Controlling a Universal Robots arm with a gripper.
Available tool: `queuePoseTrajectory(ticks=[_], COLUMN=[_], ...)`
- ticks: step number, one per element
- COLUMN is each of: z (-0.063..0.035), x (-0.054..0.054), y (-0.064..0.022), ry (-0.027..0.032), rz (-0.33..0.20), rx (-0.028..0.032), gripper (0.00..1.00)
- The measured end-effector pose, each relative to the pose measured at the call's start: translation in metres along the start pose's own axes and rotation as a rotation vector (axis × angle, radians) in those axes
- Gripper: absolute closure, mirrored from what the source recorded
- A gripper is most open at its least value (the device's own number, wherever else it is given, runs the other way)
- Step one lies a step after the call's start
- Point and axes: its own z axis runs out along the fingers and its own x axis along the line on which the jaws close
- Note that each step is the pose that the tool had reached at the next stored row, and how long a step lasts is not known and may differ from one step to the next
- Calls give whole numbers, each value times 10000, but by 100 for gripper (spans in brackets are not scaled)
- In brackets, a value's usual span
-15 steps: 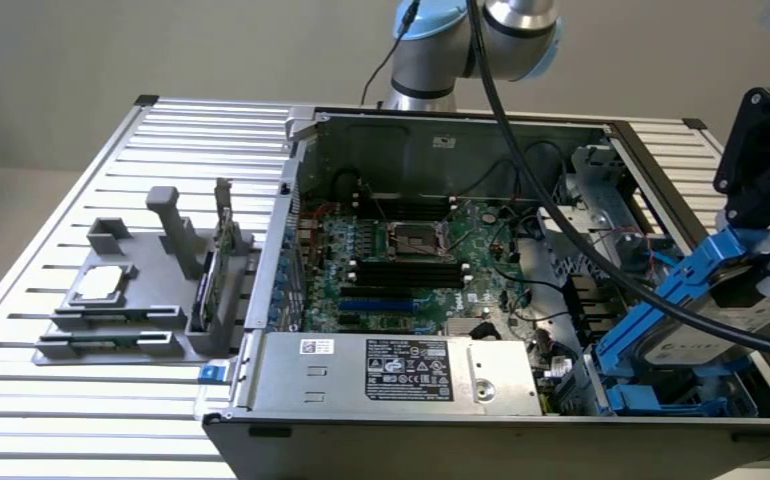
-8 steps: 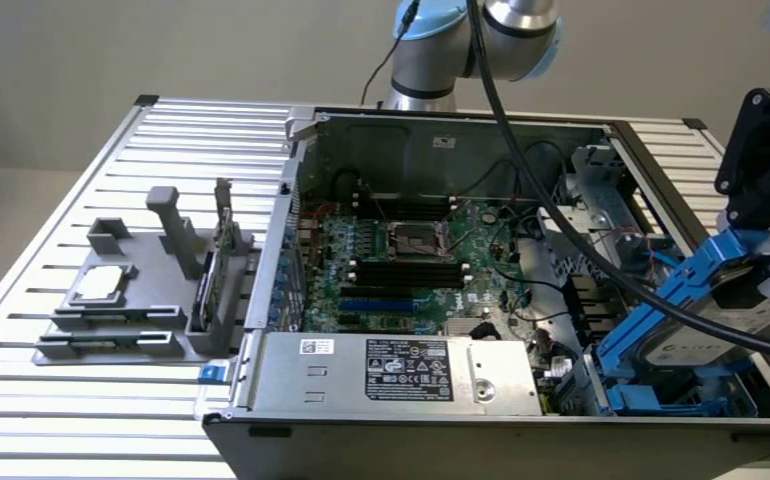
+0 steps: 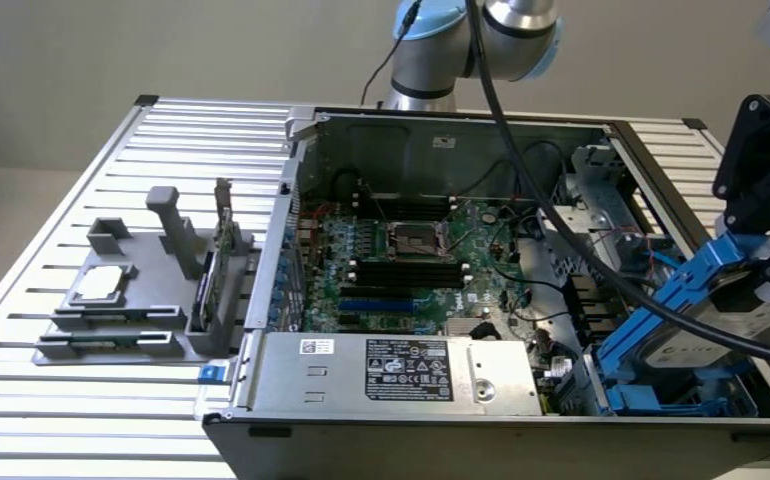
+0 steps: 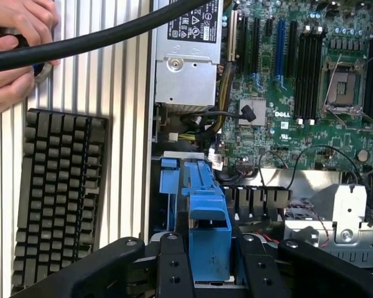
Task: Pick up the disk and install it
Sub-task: 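Insert the disk into the insertion slot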
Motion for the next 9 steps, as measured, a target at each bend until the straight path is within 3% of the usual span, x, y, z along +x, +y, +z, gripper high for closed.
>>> queuePoseTrajectory(ticks=[9], z=[34], x=[7], y=[6], ry=[1], rz=[0], rx=[0], gripper=[68])
